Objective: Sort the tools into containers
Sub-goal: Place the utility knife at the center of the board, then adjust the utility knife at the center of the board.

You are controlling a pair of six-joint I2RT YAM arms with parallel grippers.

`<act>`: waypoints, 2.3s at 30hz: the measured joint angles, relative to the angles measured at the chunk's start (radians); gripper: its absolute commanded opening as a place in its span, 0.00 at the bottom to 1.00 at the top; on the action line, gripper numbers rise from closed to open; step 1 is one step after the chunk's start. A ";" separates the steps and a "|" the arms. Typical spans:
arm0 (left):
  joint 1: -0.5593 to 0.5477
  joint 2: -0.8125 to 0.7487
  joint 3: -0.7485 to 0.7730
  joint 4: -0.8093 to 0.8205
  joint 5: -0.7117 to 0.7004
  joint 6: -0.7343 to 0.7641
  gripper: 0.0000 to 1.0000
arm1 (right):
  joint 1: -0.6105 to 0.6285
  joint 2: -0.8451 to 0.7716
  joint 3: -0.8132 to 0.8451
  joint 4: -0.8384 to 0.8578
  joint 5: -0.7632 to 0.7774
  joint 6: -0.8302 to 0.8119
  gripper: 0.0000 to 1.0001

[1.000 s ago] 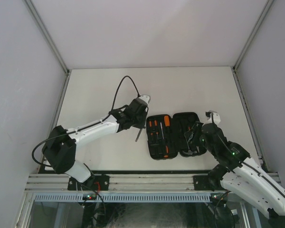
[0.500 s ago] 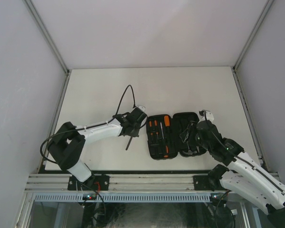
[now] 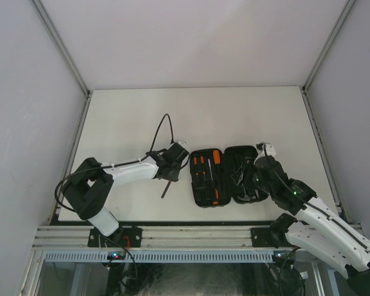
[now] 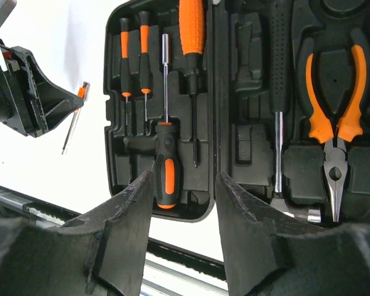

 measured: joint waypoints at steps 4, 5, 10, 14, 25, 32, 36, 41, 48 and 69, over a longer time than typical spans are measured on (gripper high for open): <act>0.009 -0.035 -0.017 0.001 0.015 -0.005 0.37 | -0.004 -0.017 0.000 0.028 -0.022 -0.037 0.51; 0.011 -0.058 -0.021 -0.003 0.018 -0.005 0.37 | -0.007 -0.023 0.000 0.041 -0.028 -0.050 0.53; 0.024 -0.241 -0.027 -0.007 0.048 -0.004 0.36 | -0.021 -0.035 0.000 0.152 -0.071 -0.125 0.55; 0.054 -0.401 -0.026 -0.010 0.074 -0.005 0.34 | -0.034 -0.011 0.000 0.264 -0.106 -0.195 0.57; 0.150 -0.744 -0.026 0.007 0.158 -0.001 0.41 | -0.128 0.193 0.044 0.489 -0.392 -0.399 0.78; 0.174 -0.844 -0.042 0.014 0.175 0.006 0.46 | -0.094 0.359 0.082 0.681 -0.516 -0.592 1.00; 0.249 -0.833 -0.042 -0.039 0.195 0.003 0.67 | -0.057 0.468 0.136 0.713 -0.580 -0.757 1.00; 0.352 -0.856 -0.077 -0.066 0.254 -0.013 0.81 | 0.013 0.638 0.335 0.603 -0.626 -1.002 1.00; 0.473 -0.890 -0.083 -0.090 0.317 -0.013 0.78 | 0.090 0.838 0.510 0.397 -0.692 -1.254 1.00; 0.853 -0.920 -0.187 -0.142 0.379 -0.038 0.77 | 0.209 1.351 0.977 -0.064 -0.674 -1.573 0.85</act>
